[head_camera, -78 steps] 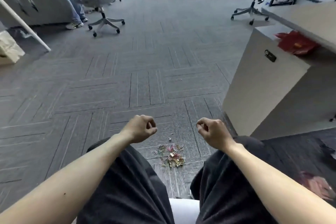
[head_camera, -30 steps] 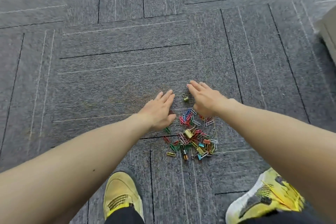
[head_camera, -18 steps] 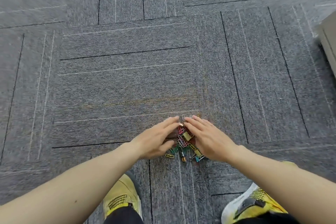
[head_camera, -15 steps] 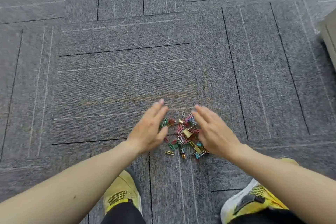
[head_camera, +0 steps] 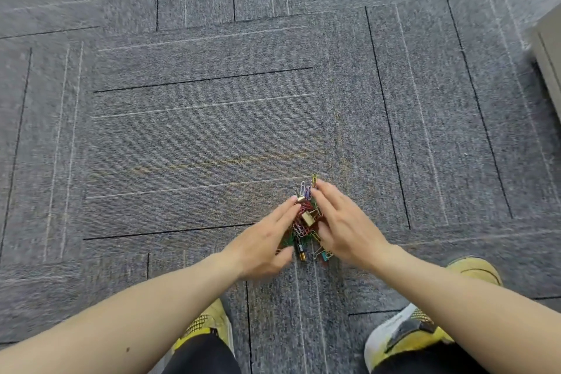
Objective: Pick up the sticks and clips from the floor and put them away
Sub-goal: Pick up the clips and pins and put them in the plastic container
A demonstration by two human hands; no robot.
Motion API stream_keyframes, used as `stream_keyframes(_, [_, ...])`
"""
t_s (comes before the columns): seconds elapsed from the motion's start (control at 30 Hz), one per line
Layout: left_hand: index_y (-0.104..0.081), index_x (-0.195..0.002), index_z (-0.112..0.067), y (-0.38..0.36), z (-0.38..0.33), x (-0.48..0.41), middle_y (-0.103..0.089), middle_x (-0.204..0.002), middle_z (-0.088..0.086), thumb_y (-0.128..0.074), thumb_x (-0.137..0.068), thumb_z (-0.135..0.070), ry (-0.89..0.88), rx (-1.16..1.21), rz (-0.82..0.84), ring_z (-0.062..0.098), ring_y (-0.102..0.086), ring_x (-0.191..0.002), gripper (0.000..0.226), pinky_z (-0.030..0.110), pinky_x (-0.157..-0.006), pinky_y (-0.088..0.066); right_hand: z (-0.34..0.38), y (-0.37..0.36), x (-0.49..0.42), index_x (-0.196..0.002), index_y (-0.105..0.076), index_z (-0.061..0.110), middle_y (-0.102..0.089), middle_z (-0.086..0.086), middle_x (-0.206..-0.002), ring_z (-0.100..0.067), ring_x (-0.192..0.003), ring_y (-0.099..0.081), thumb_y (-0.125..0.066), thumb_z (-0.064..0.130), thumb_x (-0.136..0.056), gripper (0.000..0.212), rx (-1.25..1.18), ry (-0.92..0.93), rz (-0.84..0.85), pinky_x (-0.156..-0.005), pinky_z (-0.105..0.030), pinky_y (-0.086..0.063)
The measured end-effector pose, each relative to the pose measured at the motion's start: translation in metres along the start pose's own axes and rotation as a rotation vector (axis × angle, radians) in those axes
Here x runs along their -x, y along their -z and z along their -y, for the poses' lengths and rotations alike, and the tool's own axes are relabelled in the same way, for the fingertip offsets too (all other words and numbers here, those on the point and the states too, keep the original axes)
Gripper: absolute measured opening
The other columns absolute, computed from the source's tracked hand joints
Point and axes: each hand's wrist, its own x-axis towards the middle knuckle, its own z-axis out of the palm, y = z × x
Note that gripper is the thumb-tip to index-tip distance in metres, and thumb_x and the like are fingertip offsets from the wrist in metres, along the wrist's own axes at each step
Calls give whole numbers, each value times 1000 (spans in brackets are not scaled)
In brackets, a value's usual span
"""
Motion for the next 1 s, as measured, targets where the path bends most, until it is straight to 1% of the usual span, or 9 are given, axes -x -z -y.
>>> stream_keyframes(0.1, [-14,-156,-18,10,2,-9,-14,-161,-3,-63,-89,-37,34,-40,-182,11,-18,-146,85,29,-121,-20,1,3,-13,-158,-9,11,-1,-5,-166,-21,-153,1,-15,45,-98,69,41,-17,64,-124,-39,-7])
stream_keyframes(0.37, [-27,-153,-23,22,10,-12,-24,-147,-7,-77,-78,-45,54,16,-113,15,-39,-132,93,31,-112,-38,3,5,10,-152,-35,15,-27,-1,-160,-16,-149,-20,-46,29,-100,55,-48,187,139,-122,-29,-10])
stream_keyframes(0.43, [-30,-150,-25,26,13,-9,-32,-138,-5,-78,-74,-52,62,-84,-90,13,-45,-119,95,31,-106,-45,-6,10,19,-139,-52,15,-49,-3,-146,-20,-134,-46,-56,34,-94,49,-54,92,6,-114,-36,-37])
stream_keyframes(0.5, [-33,-145,-24,29,15,-6,-39,-128,-4,-79,-69,-58,86,-184,-81,10,-47,-107,95,30,-100,-49,-13,18,27,-121,-61,14,-59,-1,-116,-17,-101,-60,-63,37,-90,39,-56,-38,-72,-89,-30,-54])
stream_keyframes(0.57, [-30,-143,-21,28,13,-4,-41,-126,-2,-79,-63,-61,127,-217,-56,11,-49,-104,101,29,-99,-49,-15,24,33,-112,-58,17,-56,5,-102,-10,-81,-57,-63,44,-89,36,-53,-124,47,-74,-22,-53])
stream_keyframes(0.63, [-20,-146,-22,22,10,-3,-39,-126,0,-81,-61,-61,161,-238,-10,15,-50,-107,112,32,-99,-49,-13,22,36,-109,-54,23,-56,8,-104,-8,-77,-57,-66,50,-85,37,-36,-166,194,-73,-22,-52])
stream_keyframes(0.8, [-3,-151,-24,12,0,-13,-34,-128,5,-85,-60,-52,208,-192,-19,20,-51,-107,125,37,-99,-49,1,10,19,-124,-47,22,-58,2,-121,-22,-95,-65,-72,44,-84,51,-110,-173,195,-86,-40,-54])
stream_keyframes(0.9, [-4,-151,-24,14,-5,-15,-26,-136,5,-86,-61,-51,199,-165,-50,24,-53,-113,125,40,-99,-50,7,14,11,-130,-42,22,-48,0,-122,-24,-96,-62,-72,45,-84,60,-135,-174,119,-85,-41,-55])
stream_keyframes(1.0, [1,-154,-22,15,-10,-16,-4,-151,5,-87,-54,-58,190,-210,-13,32,-38,-133,138,45,-106,-44,4,19,19,-141,-24,25,-29,-4,-126,-20,-99,-50,-78,64,-66,100,-7,-234,88,-75,-32,-56])
